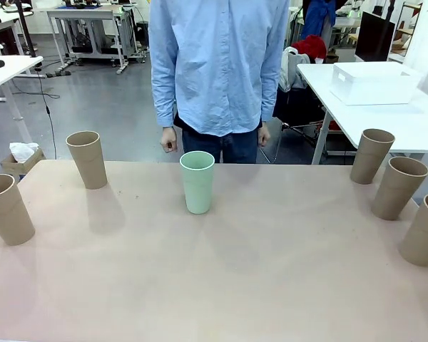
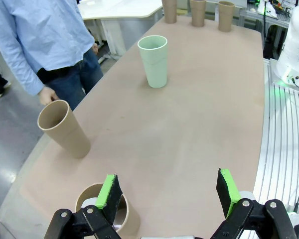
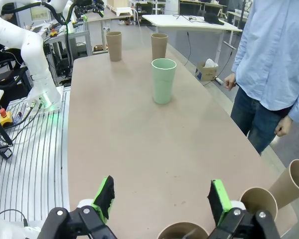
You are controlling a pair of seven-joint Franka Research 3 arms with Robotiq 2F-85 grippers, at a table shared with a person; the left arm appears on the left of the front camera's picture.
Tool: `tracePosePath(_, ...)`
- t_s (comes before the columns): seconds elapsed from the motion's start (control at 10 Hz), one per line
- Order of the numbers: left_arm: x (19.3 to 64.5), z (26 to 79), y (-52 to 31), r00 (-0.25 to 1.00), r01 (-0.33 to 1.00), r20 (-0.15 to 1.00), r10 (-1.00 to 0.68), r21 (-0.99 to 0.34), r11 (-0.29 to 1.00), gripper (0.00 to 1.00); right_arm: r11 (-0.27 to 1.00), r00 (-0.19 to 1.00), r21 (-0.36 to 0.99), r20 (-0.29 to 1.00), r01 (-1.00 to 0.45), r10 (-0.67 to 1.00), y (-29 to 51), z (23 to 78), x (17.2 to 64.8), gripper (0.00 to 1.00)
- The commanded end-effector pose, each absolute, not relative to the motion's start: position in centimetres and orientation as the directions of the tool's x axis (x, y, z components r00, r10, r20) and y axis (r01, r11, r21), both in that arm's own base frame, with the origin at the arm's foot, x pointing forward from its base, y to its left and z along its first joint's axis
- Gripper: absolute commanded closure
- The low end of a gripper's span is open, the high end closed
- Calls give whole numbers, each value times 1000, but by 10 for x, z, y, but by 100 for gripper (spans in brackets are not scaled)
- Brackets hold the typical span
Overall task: Stack the cups and store them in the basket.
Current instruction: Pick up two Reusable plastic cups , one in each hand.
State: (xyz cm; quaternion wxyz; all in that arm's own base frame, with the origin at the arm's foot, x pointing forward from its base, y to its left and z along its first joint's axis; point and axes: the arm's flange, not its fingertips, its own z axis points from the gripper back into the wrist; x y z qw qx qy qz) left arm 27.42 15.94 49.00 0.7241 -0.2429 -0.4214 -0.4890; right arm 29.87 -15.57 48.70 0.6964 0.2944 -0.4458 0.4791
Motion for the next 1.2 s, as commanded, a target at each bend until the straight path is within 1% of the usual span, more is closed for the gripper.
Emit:
tracePosePath(0.0,275,490,159,142,915,858,-494,76,396,0,364,108,-44,915,-930,388,-156,488,302,0)
tracePosePath(1.1,275,490,159,142,915,858,-494,76,396,0,364,108,-44,915,-930,388,-156,488,302,0)
